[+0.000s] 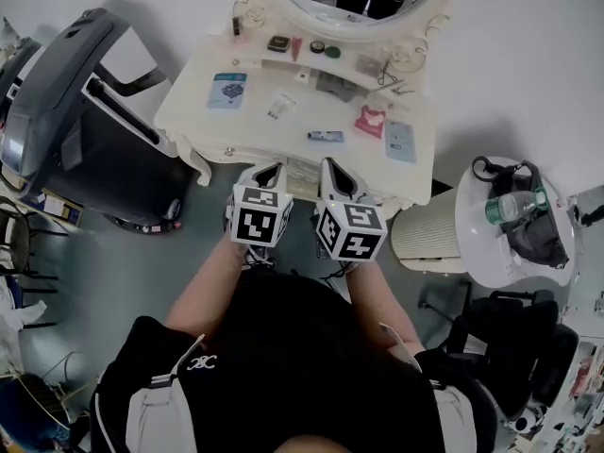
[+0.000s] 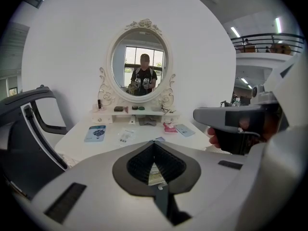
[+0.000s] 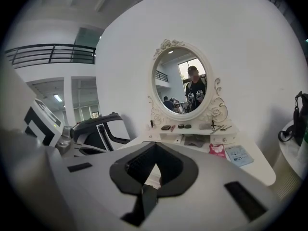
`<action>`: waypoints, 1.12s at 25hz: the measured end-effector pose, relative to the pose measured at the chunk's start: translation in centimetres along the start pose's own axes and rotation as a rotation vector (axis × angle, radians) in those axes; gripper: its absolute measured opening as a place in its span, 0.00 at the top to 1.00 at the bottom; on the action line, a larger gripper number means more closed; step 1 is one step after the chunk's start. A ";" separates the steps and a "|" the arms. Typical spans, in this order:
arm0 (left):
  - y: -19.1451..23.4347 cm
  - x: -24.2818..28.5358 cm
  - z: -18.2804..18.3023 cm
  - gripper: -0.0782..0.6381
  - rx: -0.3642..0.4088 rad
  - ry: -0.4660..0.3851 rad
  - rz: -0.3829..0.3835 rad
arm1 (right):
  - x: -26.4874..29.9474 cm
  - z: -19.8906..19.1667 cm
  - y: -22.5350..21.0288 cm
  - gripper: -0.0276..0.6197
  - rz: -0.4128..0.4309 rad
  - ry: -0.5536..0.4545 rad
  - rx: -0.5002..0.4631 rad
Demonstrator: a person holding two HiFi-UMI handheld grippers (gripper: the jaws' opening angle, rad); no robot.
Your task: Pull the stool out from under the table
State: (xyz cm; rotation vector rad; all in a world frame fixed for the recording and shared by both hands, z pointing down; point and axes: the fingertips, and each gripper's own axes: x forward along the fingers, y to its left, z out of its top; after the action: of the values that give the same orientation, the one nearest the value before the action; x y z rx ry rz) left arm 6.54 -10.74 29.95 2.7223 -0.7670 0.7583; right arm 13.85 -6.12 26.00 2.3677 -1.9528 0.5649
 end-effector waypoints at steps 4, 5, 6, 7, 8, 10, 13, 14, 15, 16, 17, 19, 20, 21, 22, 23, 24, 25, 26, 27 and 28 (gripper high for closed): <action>1.0 1.4 0.8 0.89 0.007 0.010 -0.020 | 1.8 0.3 -0.2 0.95 -0.015 0.012 0.005; 1.4 1.7 1.0 0.89 0.009 0.010 -0.024 | 2.3 0.5 -0.2 0.95 -0.019 0.011 0.003; 1.8 2.0 1.1 0.89 0.010 0.008 -0.027 | 2.7 0.7 -0.1 0.95 -0.023 0.011 -0.001; 2.2 2.3 1.2 0.89 0.010 0.007 -0.031 | 3.1 0.7 0.0 0.95 -0.025 0.013 -0.006; 2.6 2.5 1.3 0.89 0.007 0.008 -0.037 | 3.5 0.7 0.1 0.95 -0.028 0.018 -0.011; 3.4 2.9 1.2 0.89 -0.011 0.016 -0.048 | 4.4 0.4 0.2 0.95 -0.035 0.035 -0.016; 4.4 3.4 0.8 0.89 -0.043 0.032 -0.053 | 5.6 -0.4 0.3 0.95 -0.034 0.070 -0.014; 4.7 3.6 0.6 0.89 -0.050 0.037 -0.049 | 5.9 -0.7 0.4 0.95 -0.028 0.083 -0.018; 5.1 3.9 0.3 0.89 -0.059 0.045 -0.043 | 6.1 -1.2 0.7 0.95 -0.019 0.097 -0.026; 5.4 4.2 -0.3 0.89 -0.072 0.055 -0.033 | 6.2 -1.8 0.9 0.95 -0.007 0.113 -0.038; 5.6 4.5 -0.9 0.89 -0.093 0.067 -0.024 | 6.2 -2.4 1.1 0.95 0.008 0.129 -0.054; 5.6 5.1 -1.7 0.89 -0.138 0.083 -0.007 | 6.4 -3.3 0.8 0.95 0.033 0.156 -0.092; 5.5 5.4 -1.9 0.89 -0.156 0.086 0.001 | 6.6 -3.4 0.4 0.95 0.041 0.168 -0.107; 5.3 5.6 -2.1 0.89 -0.170 0.088 0.009 | 6.7 -3.5 -0.1 0.95 0.049 0.178 -0.116; 4.9 5.7 -2.5 0.89 -0.185 0.093 0.019 | 6.7 -3.7 -0.5 0.95 0.061 0.192 -0.121; 4.4 5.6 -3.1 0.89 -0.203 0.105 0.032 | 6.4 -4.1 -0.8 0.95 0.078 0.213 -0.128; 3.9 5.5 -4.0 0.89 -0.225 0.121 0.047 | 6.1 -4.6 -1.2 0.95 0.095 0.236 -0.135; 3.4 5.5 -4.9 0.89 -0.246 0.136 0.060 | 5.9 -5.3 -1.5 0.95 0.110 0.259 -0.139; 3.1 5.6 -5.8 0.89 -0.267 0.150 0.071 | 5.8 -6.1 -1.9 0.95 0.121 0.280 -0.139; 2.8 5.6 -6.8 0.89 -0.288 0.164 0.078 | 5.8 -6.9 -2.2 0.95 0.130 0.300 -0.136; 2.6 5.6 -7.7 0.89 -0.311 0.175 0.083 | 5.8 -7.7 -2.3 0.95 0.139 0.321 -0.134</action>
State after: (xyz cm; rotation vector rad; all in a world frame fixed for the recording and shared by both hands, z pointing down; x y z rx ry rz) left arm 5.97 -12.70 39.60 2.3278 -0.8796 0.8070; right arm 14.93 -9.18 35.38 1.9342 -1.9486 0.7413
